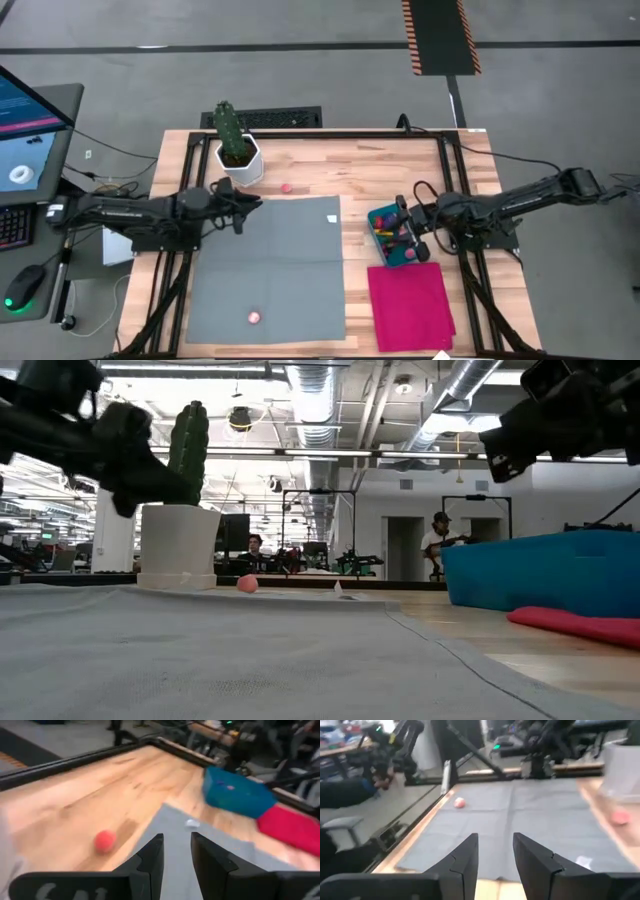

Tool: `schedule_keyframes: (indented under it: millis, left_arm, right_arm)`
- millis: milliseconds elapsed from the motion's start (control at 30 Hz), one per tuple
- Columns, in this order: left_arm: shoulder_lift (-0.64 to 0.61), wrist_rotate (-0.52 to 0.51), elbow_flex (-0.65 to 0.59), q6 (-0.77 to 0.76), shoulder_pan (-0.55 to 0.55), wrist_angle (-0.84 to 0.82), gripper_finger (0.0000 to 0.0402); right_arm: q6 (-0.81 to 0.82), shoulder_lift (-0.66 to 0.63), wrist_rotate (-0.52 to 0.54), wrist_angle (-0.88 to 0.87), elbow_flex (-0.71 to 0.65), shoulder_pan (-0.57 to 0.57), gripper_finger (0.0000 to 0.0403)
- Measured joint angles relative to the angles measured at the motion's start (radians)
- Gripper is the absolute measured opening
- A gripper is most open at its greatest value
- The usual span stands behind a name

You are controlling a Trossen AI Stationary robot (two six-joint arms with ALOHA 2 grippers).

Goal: Pick and placing Produce into tupperware
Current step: Put the pink peach into the blue bin

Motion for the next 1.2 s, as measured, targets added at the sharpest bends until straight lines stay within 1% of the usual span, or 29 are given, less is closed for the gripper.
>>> schedule_keyframes:
  millis: [67, 100, 233, 300, 333, 433, 500, 567, 633, 667, 700, 800, 867, 967, 1067, 1167, 1200]
  left_arm:
    - [0.074, 0.074, 0.013, 0.029, 0.042, 0.105, 0.0087]
    - [0.105, 0.090, 0.018, 0.045, 0.056, 0.164, 0.0087]
    - [0.224, 0.100, 0.035, 0.052, 0.088, 0.370, 0.0087]
    - [0.270, 0.119, 0.051, 0.052, 0.092, 0.408, 0.0087]
    - [0.292, 0.121, 0.064, 0.051, 0.092, 0.409, 0.0087]
    - [0.330, 0.102, 0.094, 0.058, 0.091, 0.389, 0.0087]
    - [0.342, 0.076, 0.098, 0.049, 0.092, 0.390, 0.0087]
    - [0.360, 0.019, 0.098, 0.045, 0.091, 0.406, 0.0087]
    - [0.380, -0.033, 0.098, 0.044, 0.098, 0.414, 0.0087]
    - [0.382, -0.031, 0.097, 0.045, 0.104, 0.411, 0.0087]
    - [0.381, -0.004, 0.097, 0.049, 0.109, 0.414, 0.0087]
    - [0.382, 0.117, 0.097, 0.083, 0.115, 0.418, 0.0087]
    - [0.382, 0.146, 0.097, 0.082, 0.115, 0.419, 0.0087]
    - [0.382, 0.167, 0.097, 0.084, 0.115, 0.415, 0.0087]
    - [0.382, 0.156, 0.097, 0.084, 0.115, 0.415, 0.0087]
    - [0.386, 0.143, 0.097, 0.083, 0.116, 0.408, 0.0087]
    - [0.395, 0.147, 0.097, 0.082, 0.116, 0.408, 0.0087]
  right_arm:
    - [-0.011, 0.016, -0.020, 0.024, -0.003, -0.001, 0.0145]
    - [-0.027, 0.024, -0.024, 0.068, -0.012, -0.003, 0.0145]
    - [-0.062, 0.059, -0.083, 0.278, -0.087, -0.050, 0.0145]
    - [-0.074, 0.066, -0.156, 0.416, -0.145, -0.076, 0.0147]
    - [-0.070, 0.065, -0.185, 0.449, -0.164, -0.088, 0.0148]
    - [-0.059, 0.039, -0.197, 0.361, -0.161, -0.125, 0.0148]
    - [-0.070, 0.020, -0.222, 0.346, -0.161, -0.146, 0.0147]
    - [-0.100, 0.007, -0.293, 0.332, -0.163, -0.161, 0.0146]
    - [-0.105, -0.032, -0.358, 0.351, -0.163, -0.176, 0.0144]
    - [-0.096, -0.060, -0.379, 0.339, -0.163, -0.187, 0.0144]
    - [-0.083, -0.095, -0.387, 0.299, -0.163, -0.201, 0.0143]
    - [-0.066, -0.231, -0.391, 0.073, -0.163, -0.248, 0.0143]
    - [-0.060, -0.337, -0.390, -0.023, -0.163, -0.259, 0.0145]
    - [-0.073, -0.498, -0.385, -0.128, -0.163, -0.239, 0.0147]
    - [-0.081, -0.647, -0.265, -0.248, -0.163, -0.214, 0.0148]
    - [-0.079, -0.752, -0.183, -0.394, -0.163, -0.186, 0.0148]
    - [-0.077, -0.777, -0.145, -0.402, -0.163, -0.179, 0.0147]
